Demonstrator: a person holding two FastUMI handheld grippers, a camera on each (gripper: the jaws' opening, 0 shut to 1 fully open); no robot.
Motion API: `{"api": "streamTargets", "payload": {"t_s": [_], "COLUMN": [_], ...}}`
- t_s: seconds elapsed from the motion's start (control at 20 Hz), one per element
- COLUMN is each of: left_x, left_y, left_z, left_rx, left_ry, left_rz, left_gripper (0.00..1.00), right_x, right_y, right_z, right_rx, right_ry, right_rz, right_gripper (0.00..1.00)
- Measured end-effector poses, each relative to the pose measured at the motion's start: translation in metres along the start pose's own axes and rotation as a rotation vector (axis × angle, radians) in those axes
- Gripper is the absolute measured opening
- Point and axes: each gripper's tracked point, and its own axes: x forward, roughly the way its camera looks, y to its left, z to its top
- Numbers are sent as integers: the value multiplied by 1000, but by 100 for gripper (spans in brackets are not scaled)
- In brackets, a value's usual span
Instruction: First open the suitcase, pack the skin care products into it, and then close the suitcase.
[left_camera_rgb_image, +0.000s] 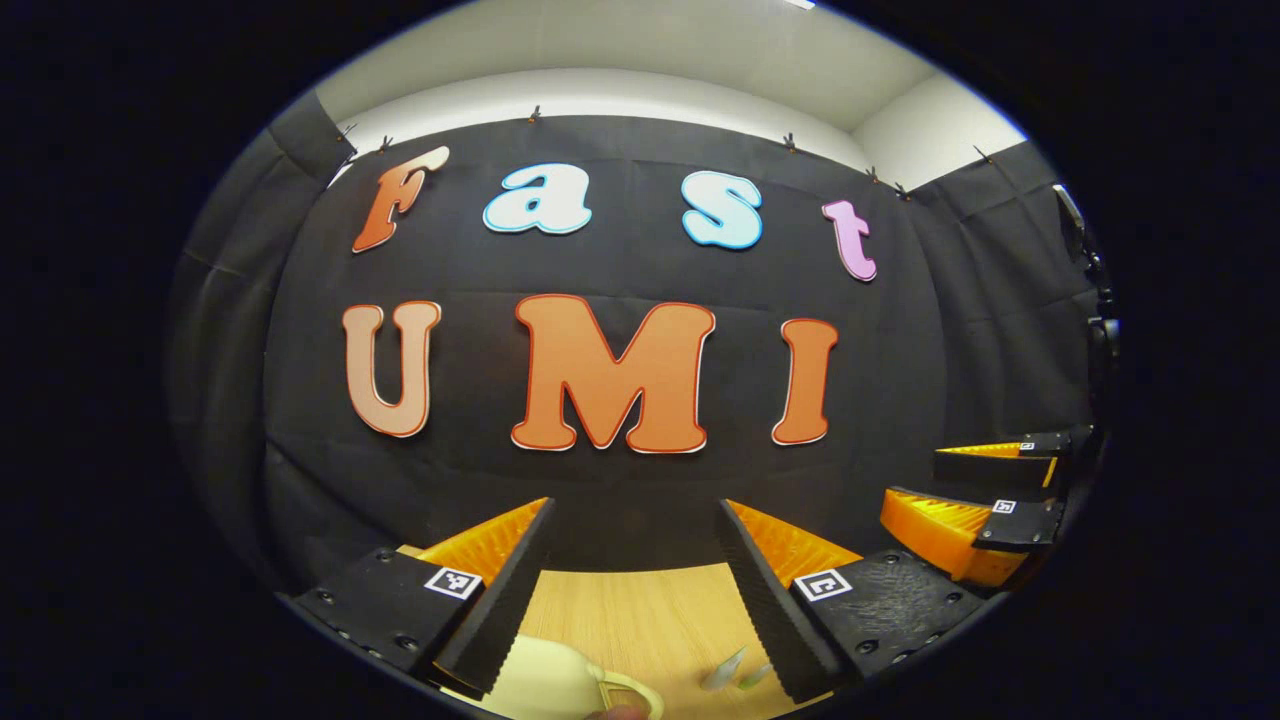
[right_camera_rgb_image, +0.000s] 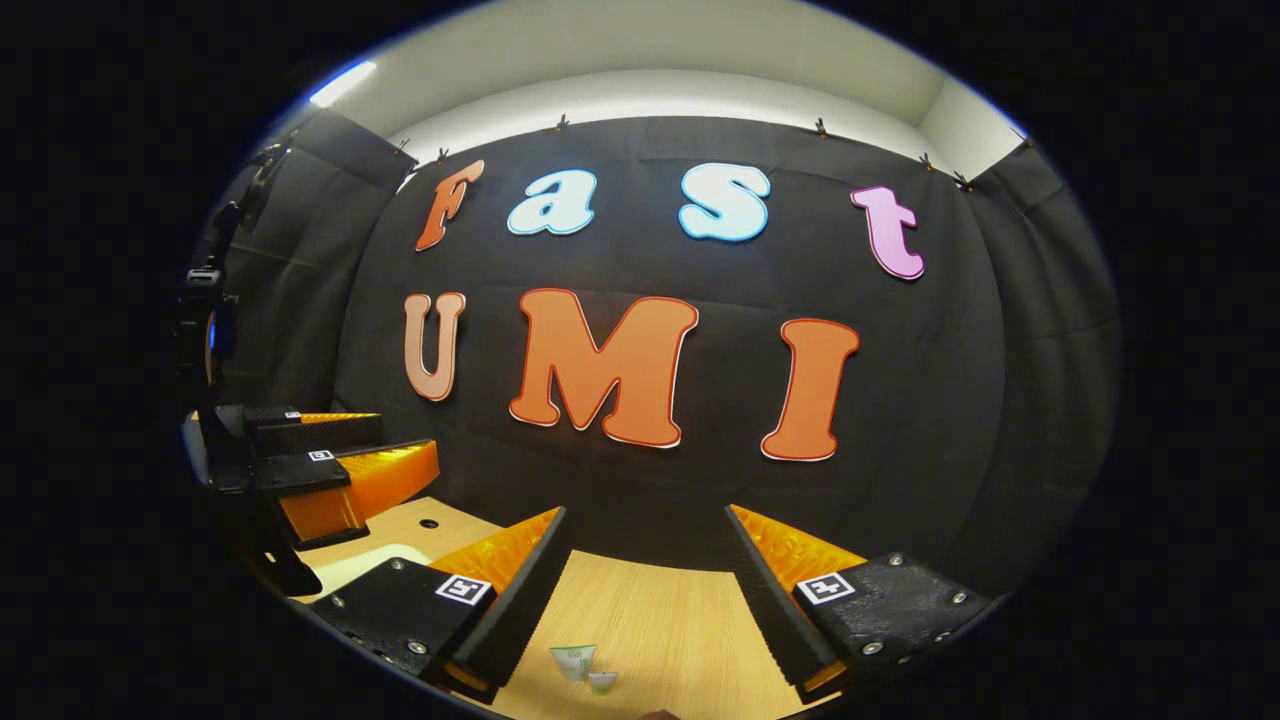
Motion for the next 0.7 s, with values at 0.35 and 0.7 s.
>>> {"api": "streamTargets", "payload": {"t_s": [0.35,0.7], "left_x": [-6,-16], "left_y": [-5,-31], "left_z": [-22,-111], "left_rx": [116,318], "left_ry": [19,199], "left_rz": [13,-63], "left_gripper": [95,98], "right_x": [-9,-26], "right_y": [-13,-41], "right_z": [-7,-20], "right_rx": [-5,-17], "right_ry": [7,37], "right_rz": [-19,-61], "right_gripper": [95,95]}}
